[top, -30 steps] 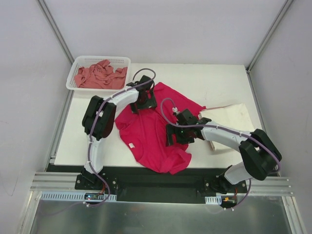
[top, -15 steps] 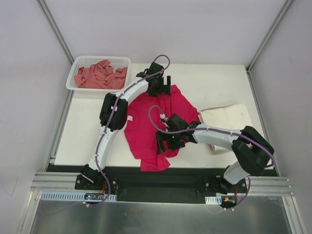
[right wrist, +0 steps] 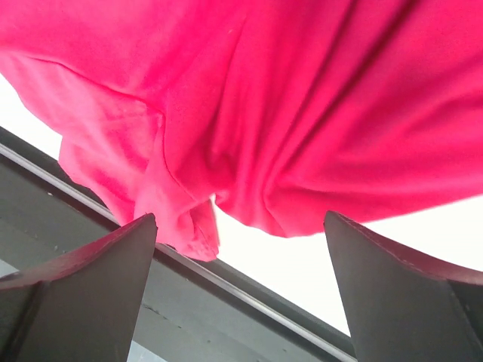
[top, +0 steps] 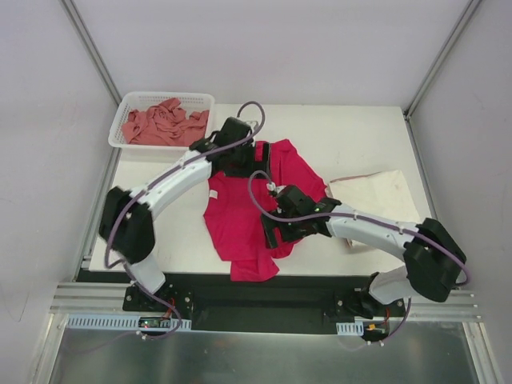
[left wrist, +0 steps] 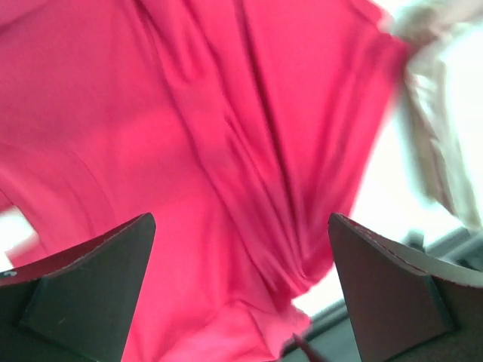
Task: Fold and stack the t-shirts
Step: Flatten the tshirt out
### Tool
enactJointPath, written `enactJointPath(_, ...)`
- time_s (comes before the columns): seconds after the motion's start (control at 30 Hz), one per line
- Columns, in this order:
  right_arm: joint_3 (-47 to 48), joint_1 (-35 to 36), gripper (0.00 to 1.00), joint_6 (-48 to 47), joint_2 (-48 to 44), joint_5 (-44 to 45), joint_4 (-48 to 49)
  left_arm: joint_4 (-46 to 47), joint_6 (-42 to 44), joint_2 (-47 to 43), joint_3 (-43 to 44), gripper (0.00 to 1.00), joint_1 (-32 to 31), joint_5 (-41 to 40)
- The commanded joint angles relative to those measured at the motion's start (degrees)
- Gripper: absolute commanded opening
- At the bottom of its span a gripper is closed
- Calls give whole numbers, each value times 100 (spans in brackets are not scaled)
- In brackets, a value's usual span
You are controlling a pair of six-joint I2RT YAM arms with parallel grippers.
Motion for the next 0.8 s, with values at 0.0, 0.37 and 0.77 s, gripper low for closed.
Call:
enactJointPath(0.0,-93,-114,97,-166,-650,668,-349,17,-837,-1358,-1723,99,-161,-626)
enactJointPath(0.37,653,-1185,97,-430,365,519,-104,1143,-1403,-1496,-3336,99,-434,-310)
enactJointPath(0.77,259,-1345,97,-61,1063,-262,336,1107,-1157,123,-2632,99,250,-399)
